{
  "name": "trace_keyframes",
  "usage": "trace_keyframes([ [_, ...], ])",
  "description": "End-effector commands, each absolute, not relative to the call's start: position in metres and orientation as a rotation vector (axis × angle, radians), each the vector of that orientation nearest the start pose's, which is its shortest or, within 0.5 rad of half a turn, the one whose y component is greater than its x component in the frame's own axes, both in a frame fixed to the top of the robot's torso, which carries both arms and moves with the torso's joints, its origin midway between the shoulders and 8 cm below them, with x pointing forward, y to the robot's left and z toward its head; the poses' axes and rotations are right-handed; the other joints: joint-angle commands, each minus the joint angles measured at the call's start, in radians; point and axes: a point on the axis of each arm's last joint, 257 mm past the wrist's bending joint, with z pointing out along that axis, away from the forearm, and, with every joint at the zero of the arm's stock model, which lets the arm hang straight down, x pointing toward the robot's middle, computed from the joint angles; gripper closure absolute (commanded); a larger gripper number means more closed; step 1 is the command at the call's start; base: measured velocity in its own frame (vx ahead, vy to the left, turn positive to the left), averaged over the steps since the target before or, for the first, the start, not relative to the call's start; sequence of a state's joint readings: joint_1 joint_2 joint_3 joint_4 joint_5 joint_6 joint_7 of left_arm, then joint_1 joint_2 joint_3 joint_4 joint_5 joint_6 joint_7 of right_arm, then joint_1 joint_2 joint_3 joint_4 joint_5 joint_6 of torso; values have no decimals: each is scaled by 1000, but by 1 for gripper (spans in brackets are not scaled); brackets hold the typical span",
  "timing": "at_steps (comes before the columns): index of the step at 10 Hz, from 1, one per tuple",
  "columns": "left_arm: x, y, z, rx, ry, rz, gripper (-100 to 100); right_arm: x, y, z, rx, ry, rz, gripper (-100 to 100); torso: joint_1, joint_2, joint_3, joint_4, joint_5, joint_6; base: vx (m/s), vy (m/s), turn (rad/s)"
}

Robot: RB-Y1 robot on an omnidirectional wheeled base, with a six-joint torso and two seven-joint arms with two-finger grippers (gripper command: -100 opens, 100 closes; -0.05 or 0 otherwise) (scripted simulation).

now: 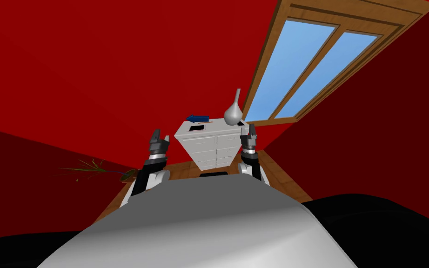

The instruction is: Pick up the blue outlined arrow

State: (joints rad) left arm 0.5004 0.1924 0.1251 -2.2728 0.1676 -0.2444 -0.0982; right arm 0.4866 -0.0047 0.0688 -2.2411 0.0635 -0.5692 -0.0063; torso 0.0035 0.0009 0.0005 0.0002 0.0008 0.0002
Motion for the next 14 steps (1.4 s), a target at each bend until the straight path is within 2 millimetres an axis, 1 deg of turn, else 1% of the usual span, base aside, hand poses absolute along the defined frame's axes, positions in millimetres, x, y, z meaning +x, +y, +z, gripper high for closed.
trace_keyframes([
  [1, 381, 337, -32, -795, 905, -1107, -100, 344, -245, 24, 589, 625, 1355, 0, 0, 0, 0, 0, 0, 0, -20, 45, -51],
  [2, 389, 349, -48, -820, 956, -1080, -100, 344, -245, 24, 589, 625, 1355, 0, 0, 0, 0, 0, 0, 0, -16, 50, -90],
  [3, 391, 350, -52, -835, 970, -1073, -100, 344, -245, 24, 589, 625, 1355, 0, 0, 0, 0, 0, 0, 0, -13, 45, -61],
  [4, 400, 363, -69, -864, 1022, -1040, -100, 344, -245, 24, 589, 625, 1355, 0, 0, 0, 0, 0, 0, 0, -20, 53, -112],
  [5, 401, 364, -74, -879, 1035, -1033, -100, 344, -245, 24, 589, 625, 1355, 0, 1, 0, 0, 0, 0, 0, -13, 46, -62],
  [6, 409, 379, -88, -904, 1080, -1000, -100, 344, -245, 24, 589, 625, 1355, 0, 0, -1, 0, 0, 0, 0, -13, 45, -144],
  [7, 410, 380, -95, -924, 1098, -989, -100, 344, -245, 24, 589, 625, 1355, 0, 0, -1, 0, 0, 0, 0, -16, 40, -63],
  [8, 410, 380, -96, -927, 1100, -987, -100, 344, -245, 24, 589, 625, 1355, 0, 0, 0, 0, 0, 0, -1, -9, 17, 21],
  [9, 418, 397, -110, -955, 1147, -950, -100, 344, -245, 24, 589, 625, 1355, 0, -2, -1, 0, 0, 0, 0, -10, 25, -116],
  [10, 419, 399, -118, -979, 1165, -936, -100, 344, -245, 24, 589, 625, 1355, 0, -1, -1, -1, 0, 0, 0, -13, 32, -97],
  [11, 425, 415, -128, -1006, 1198, -904, -100, 344, -245, 24, 589, 625, 1355, 0, -1, -1, -1, 0, 0, 0, -20, 38, -138],
  [12, 425, 420, -140, -1034, 1227, -879, -100, 344, -245, 24, 589, 625, 1355, 0, -1, -1, 0, 0, 0, 0, -13, 40, -70],
  [13, 432, 434, -142, -1047, 1250, -854, -100, 344, -245, 24, 589, 625, 1355, 0, -1, -1, 0, 0, 0, -1, -20, 46, -134],
  [14, 431, 442, -159, -1089, 1284, -819, -100, 344, -245, 24, 589, 625, 1355, 0, 0, -1, 0, 0, 0, 0, -19, 39, -91],
])
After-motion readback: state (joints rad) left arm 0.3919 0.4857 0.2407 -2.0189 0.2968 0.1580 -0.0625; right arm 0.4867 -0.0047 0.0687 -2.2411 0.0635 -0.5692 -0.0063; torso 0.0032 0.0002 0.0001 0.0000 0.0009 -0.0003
